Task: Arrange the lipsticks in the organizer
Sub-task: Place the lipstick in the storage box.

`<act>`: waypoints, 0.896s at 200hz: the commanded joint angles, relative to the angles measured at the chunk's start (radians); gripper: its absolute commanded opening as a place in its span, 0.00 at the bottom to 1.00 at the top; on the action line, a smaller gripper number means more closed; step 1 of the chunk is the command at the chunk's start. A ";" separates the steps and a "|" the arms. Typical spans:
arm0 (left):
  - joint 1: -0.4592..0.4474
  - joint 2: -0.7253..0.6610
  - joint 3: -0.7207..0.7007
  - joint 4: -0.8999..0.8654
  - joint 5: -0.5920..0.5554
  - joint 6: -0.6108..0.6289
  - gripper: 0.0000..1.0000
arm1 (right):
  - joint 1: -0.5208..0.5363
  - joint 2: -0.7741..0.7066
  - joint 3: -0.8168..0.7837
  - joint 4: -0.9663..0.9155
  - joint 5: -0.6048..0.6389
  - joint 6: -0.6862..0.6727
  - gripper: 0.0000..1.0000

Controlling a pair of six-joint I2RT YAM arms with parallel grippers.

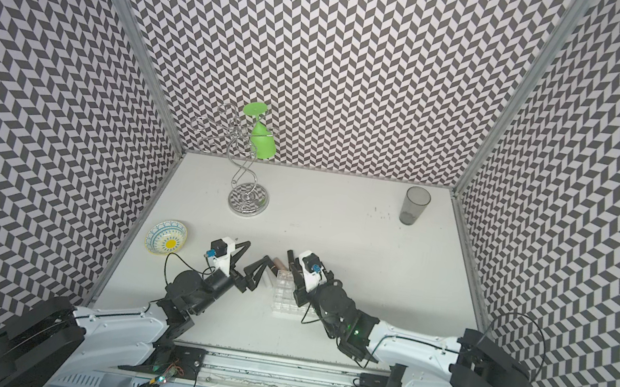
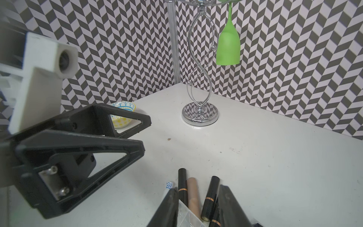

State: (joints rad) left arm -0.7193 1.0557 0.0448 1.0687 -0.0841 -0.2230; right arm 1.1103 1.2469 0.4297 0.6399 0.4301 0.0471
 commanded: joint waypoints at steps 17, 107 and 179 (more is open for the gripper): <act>0.006 -0.011 0.007 -0.006 0.015 -0.007 0.88 | -0.078 0.105 0.069 -0.094 -0.069 0.066 0.13; 0.007 -0.109 -0.015 -0.071 0.003 -0.004 0.87 | -0.142 0.271 0.023 -0.038 -0.166 0.150 0.00; 0.010 -0.132 0.007 -0.163 -0.041 -0.005 0.87 | -0.134 0.284 0.036 -0.026 -0.153 0.125 0.00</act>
State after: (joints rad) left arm -0.7189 0.9218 0.0330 0.9760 -0.0937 -0.2283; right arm 0.9722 1.4960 0.4637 0.7361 0.3016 0.1688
